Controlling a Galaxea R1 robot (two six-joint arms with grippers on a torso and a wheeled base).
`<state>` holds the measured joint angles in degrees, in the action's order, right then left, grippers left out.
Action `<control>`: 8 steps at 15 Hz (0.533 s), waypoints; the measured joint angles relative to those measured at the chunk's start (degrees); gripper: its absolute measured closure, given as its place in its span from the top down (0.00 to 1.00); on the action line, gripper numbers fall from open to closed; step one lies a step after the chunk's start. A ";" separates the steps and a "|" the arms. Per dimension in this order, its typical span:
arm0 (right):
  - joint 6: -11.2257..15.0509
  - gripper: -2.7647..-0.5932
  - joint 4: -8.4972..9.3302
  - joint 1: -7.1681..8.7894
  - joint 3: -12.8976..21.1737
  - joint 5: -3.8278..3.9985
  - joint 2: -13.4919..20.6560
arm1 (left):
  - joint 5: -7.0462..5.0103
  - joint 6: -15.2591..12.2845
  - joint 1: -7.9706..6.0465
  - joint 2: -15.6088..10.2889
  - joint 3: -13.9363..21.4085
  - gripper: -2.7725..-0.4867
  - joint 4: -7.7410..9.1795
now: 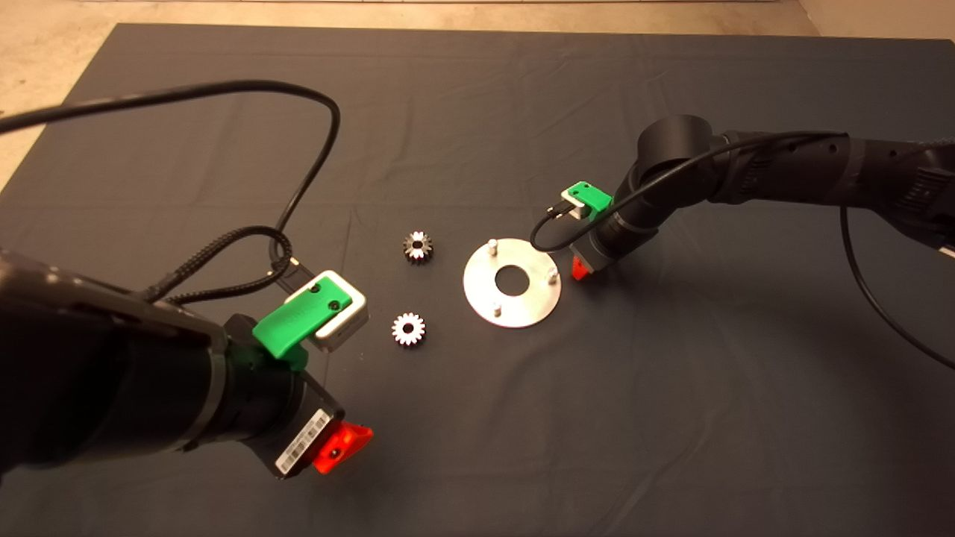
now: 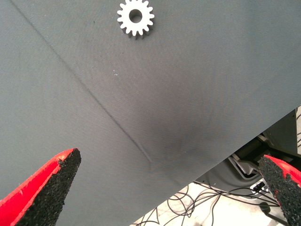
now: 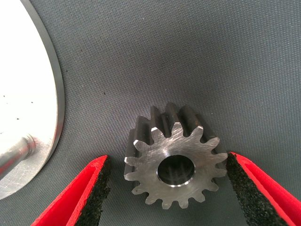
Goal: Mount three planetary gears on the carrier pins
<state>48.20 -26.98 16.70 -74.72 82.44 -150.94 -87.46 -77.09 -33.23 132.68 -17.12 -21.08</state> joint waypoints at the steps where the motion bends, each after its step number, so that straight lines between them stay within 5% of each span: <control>1: -0.05 0.56 0.05 0.00 -0.22 -0.11 0.00 | 0.00 0.00 0.00 0.00 0.02 1.00 0.00; 5: -0.18 0.54 0.16 0.29 -1.50 -1.91 -0.02 | 0.00 0.00 0.00 0.00 0.00 1.00 0.00; 8: -0.16 0.41 0.17 0.32 -2.12 -2.56 -0.05 | 0.00 0.00 0.00 0.01 0.02 1.00 0.00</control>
<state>48.04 -26.81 17.02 -76.84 79.89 -150.99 -87.46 -77.09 -33.23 132.69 -17.09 -21.08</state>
